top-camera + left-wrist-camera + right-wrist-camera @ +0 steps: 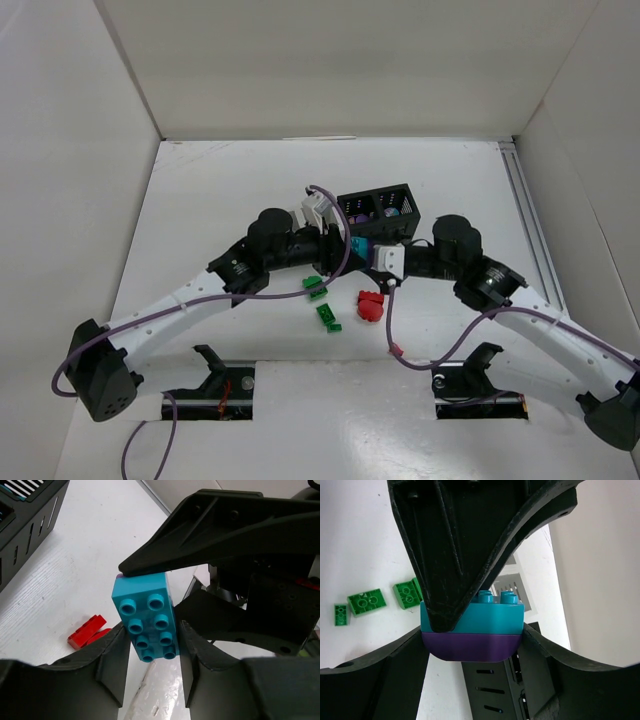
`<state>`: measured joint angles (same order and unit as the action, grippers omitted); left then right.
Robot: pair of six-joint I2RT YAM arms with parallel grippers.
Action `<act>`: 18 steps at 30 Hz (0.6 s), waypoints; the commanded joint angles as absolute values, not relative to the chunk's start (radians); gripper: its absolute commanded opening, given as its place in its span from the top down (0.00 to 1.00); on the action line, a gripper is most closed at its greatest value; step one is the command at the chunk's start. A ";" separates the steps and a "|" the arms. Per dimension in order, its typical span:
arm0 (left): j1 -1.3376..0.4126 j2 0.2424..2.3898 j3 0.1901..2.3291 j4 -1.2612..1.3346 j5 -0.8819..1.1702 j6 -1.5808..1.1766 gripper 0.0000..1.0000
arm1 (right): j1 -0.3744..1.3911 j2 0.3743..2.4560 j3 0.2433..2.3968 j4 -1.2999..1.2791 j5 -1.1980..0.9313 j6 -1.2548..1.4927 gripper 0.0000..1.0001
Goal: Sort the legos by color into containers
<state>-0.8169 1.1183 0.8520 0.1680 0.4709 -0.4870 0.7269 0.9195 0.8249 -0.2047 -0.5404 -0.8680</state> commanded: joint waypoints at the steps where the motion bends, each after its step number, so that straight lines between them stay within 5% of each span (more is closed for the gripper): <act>1: -0.813 1.129 0.899 0.193 0.460 -0.474 0.68 | 0.735 0.920 0.888 -0.127 -0.571 -0.854 0.69; 7: -0.813 1.118 0.899 0.193 0.450 -0.474 0.94 | 0.735 0.930 0.888 -0.127 -0.513 -0.854 0.70; 14: -0.764 1.022 0.878 0.046 0.265 -0.474 0.99 | 0.723 0.948 0.908 -0.302 -0.203 -0.854 0.72; 18: -0.732 0.979 0.856 -0.029 0.183 -0.483 1.00 | 0.628 0.948 0.917 -0.327 -0.193 -0.844 0.72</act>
